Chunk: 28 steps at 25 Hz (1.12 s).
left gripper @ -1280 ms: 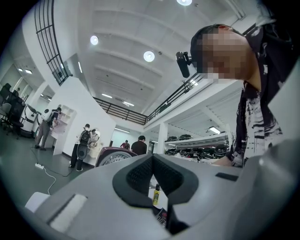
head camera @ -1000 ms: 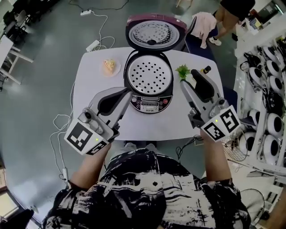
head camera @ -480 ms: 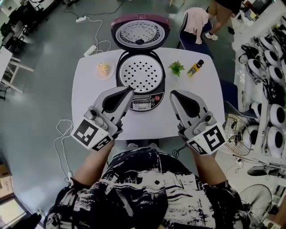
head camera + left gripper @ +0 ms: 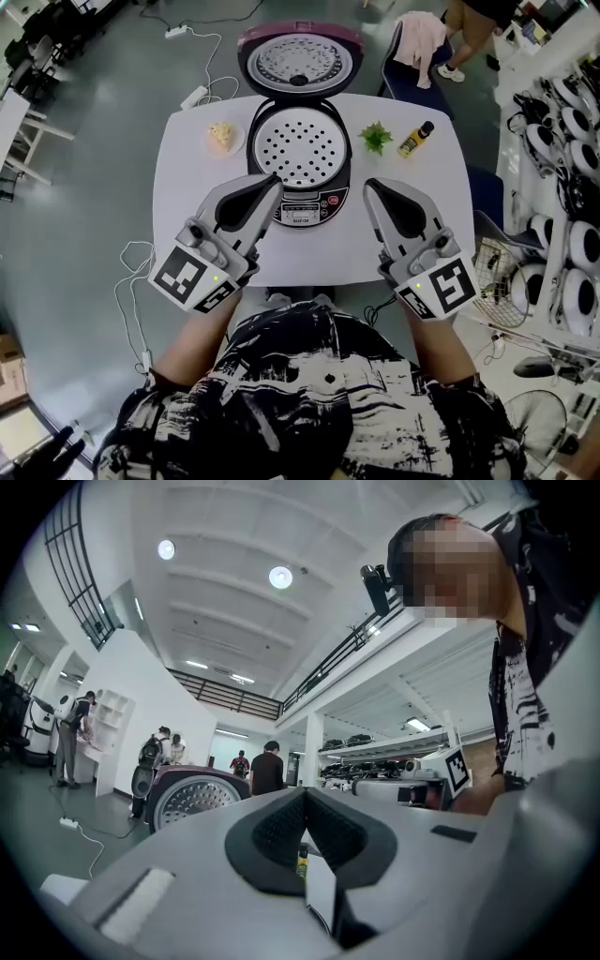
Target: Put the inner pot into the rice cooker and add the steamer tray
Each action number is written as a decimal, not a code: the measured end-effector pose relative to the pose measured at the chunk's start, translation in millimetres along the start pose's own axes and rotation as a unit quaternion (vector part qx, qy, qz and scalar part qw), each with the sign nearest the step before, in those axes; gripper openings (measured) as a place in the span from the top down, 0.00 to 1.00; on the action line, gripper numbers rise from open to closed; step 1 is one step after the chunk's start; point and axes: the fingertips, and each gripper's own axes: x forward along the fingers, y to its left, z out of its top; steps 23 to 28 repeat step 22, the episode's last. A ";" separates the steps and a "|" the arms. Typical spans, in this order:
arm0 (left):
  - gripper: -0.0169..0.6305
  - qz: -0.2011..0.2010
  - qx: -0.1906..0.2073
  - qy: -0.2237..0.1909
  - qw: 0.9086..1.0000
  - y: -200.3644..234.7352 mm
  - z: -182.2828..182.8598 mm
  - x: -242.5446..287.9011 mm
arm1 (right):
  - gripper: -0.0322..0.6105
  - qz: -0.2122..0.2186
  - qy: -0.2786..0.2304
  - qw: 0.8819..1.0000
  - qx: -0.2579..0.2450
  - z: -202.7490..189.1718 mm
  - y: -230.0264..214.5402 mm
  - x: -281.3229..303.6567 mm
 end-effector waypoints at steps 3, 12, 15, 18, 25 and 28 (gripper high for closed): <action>0.97 0.003 0.000 0.001 1.000 1.1 -1.1 -1.0 | 0.95 0.002 -0.001 1.000 0.000 -0.2 0.3 2.7; 0.97 0.007 -0.003 0.003 1.000 4.7 -5.6 -2.8 | 0.95 0.007 0.002 1.000 -0.001 -3.4 2.0 7.8; 0.97 0.007 -0.003 0.003 1.000 4.5 -7.7 -3.1 | 0.95 0.008 0.003 1.000 0.001 -5.7 2.2 8.0; 0.97 0.007 -0.004 0.005 1.000 5.1 -7.8 -2.7 | 0.95 0.009 0.004 1.000 0.001 -5.8 1.6 9.5; 0.97 0.007 -0.005 0.007 1.000 7.7 -7.4 -2.2 | 0.96 0.010 0.008 1.000 0.000 -5.9 0.3 12.9; 0.97 0.007 -0.005 0.007 1.000 7.7 -7.4 -2.2 | 0.96 0.010 0.008 1.000 0.000 -5.9 0.3 12.9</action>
